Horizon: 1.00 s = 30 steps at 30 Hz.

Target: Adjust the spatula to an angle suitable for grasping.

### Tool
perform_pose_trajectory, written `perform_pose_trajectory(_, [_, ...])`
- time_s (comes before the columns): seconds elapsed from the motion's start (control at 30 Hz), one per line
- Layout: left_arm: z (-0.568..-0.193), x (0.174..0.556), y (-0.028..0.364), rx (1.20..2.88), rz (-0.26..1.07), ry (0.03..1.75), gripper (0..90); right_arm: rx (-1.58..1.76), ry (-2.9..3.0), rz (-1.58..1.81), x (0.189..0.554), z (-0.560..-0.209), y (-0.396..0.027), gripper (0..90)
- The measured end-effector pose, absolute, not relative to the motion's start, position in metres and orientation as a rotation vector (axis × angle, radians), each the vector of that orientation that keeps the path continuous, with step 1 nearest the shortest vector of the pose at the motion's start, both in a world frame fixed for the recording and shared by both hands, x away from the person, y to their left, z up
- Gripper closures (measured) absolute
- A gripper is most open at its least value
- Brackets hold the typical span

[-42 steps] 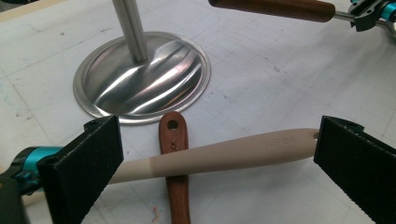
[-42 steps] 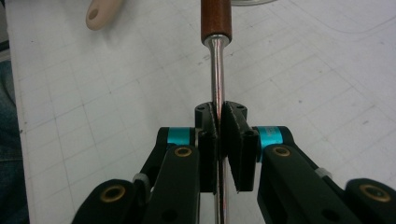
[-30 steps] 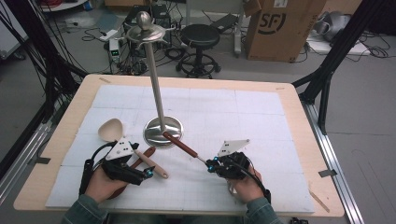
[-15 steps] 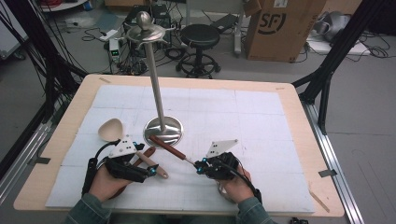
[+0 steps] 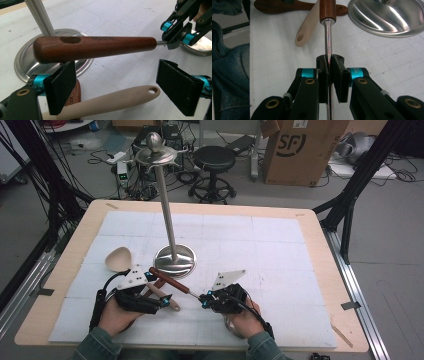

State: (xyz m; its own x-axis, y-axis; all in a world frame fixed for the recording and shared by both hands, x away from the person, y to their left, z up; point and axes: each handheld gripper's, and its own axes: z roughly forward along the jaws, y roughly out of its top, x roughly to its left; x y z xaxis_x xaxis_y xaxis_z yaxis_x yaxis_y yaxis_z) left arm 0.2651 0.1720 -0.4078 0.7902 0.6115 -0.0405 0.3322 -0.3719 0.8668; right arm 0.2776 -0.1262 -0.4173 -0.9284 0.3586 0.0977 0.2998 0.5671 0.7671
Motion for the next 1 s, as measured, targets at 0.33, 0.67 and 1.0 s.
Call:
perform_pose_trajectory(0.33, [-0.408, 0.266, 0.173, 1.988, 0.350, 0.712, 22.5, 0.572, 2.727, 1.348, 0.277, -0.418, -0.121, 83.3])
perform_pose_trajectory(0.67, [-0.407, 0.265, 0.174, 1.978, 0.359, 0.707, 22.5, 0.604, 2.744, 1.392, 0.280, -0.419, -0.122, 82.1])
perform_pose_trajectory(1.0, [-0.405, 0.265, 0.173, 1.963, 0.363, 0.692, 22.7, 0.642, 2.827, 1.406, 0.288, -0.422, -0.111, 74.8])
